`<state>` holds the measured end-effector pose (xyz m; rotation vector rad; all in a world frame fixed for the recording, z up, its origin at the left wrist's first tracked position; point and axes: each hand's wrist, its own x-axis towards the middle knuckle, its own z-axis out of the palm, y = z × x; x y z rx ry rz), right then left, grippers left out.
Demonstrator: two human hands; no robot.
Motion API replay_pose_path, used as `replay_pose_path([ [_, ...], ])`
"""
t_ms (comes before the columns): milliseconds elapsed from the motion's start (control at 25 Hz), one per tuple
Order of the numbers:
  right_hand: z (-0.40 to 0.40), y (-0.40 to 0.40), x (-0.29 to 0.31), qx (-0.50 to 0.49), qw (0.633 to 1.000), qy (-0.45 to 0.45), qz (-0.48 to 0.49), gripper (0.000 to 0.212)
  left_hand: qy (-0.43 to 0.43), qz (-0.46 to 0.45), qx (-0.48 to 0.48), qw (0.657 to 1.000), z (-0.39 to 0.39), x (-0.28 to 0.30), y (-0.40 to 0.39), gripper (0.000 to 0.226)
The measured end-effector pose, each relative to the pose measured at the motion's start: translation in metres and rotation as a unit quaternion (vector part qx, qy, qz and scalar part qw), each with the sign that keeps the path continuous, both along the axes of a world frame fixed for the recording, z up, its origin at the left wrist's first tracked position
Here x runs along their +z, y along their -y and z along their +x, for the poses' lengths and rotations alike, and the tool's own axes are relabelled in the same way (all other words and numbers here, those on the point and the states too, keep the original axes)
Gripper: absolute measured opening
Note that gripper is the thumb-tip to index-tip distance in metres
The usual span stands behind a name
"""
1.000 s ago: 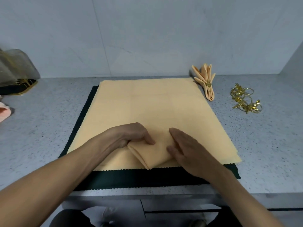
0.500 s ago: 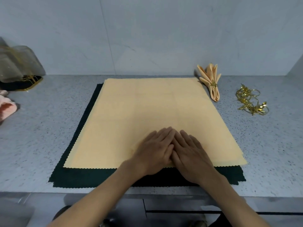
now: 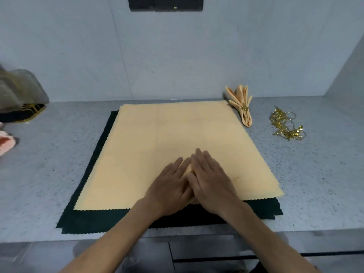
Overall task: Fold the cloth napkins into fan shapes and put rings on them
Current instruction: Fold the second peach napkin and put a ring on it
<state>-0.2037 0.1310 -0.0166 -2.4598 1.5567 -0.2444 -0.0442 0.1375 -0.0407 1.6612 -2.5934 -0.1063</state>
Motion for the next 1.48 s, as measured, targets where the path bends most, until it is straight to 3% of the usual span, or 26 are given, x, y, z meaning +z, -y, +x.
replay_pose_path([
  [80, 0.022, 0.0, -0.005, 0.038, 0.999, 0.035, 0.013, 0.06, 0.006, -0.02, -0.028, 0.999, 0.004, -0.004, 0.002, 0.077],
  [240, -0.016, 0.011, -0.019, -0.011, 1.0, -0.017, 0.012, 0.063, -0.022, -0.006, 0.0, 1.0, 0.002, -0.002, 0.003, 0.077],
  [400, -0.053, 0.014, -0.026, -0.073, 0.995, -0.062, 0.003, 0.088, 0.021, -0.033, -0.002, 0.999, 0.005, 0.001, -0.003, 0.08],
  [480, -0.053, 0.012, -0.024, -0.077, 0.996, -0.046, -0.018, 0.088, 0.039, -0.06, -0.024, 0.997, 0.007, 0.001, -0.005, 0.078],
  [600, -0.047, 0.001, -0.012, 0.06, 0.994, -0.039, -0.087, 0.059, 0.014, -0.006, -0.055, 0.998, 0.013, -0.002, -0.006, 0.077],
  [680, -0.048, -0.004, -0.014, 0.134, 0.985, 0.015, -0.109, 0.042, -0.002, 0.005, -0.051, 0.999, 0.015, 0.0, -0.003, 0.075],
  [800, -0.057, -0.003, -0.008, 0.105, 0.985, 0.098, -0.094, 0.03, -0.002, 0.033, -0.048, 0.998, 0.013, 0.003, -0.005, 0.081],
  [1000, -0.056, -0.001, -0.008, 0.078, 0.987, 0.074, -0.117, 0.034, 0.012, 0.054, -0.038, 0.998, 0.01, 0.016, -0.008, 0.095],
  [1080, -0.055, -0.001, -0.009, 0.068, 0.987, 0.06, -0.134, 0.035, 0.006, 0.016, -0.022, 1.0, 0.003, 0.018, -0.016, 0.081],
  [1200, -0.058, 0.0, -0.012, 0.054, 0.987, 0.059, -0.139, 0.039, -0.015, -0.112, 0.008, 0.994, -0.009, 0.021, -0.027, 0.04],
  [1280, -0.06, 0.004, -0.012, 0.053, 0.988, 0.061, -0.129, 0.042, -0.07, -0.081, 0.031, 0.994, -0.005, 0.029, -0.021, 0.022],
  [1360, -0.065, 0.011, -0.01, 0.054, 0.989, 0.094, -0.101, 0.039, -0.146, 0.02, 0.067, 0.987, 0.006, 0.041, -0.007, 0.013],
  [1400, -0.068, 0.015, -0.007, 0.042, 0.988, 0.133, -0.071, 0.033, -0.209, 0.072, 0.101, 0.97, 0.011, 0.045, 0.002, 0.022],
  [1480, -0.074, 0.021, -0.003, 0.015, 0.975, 0.223, -0.017, 0.022, -0.357, 0.164, 0.178, 0.902, 0.02, 0.046, 0.014, 0.033],
])
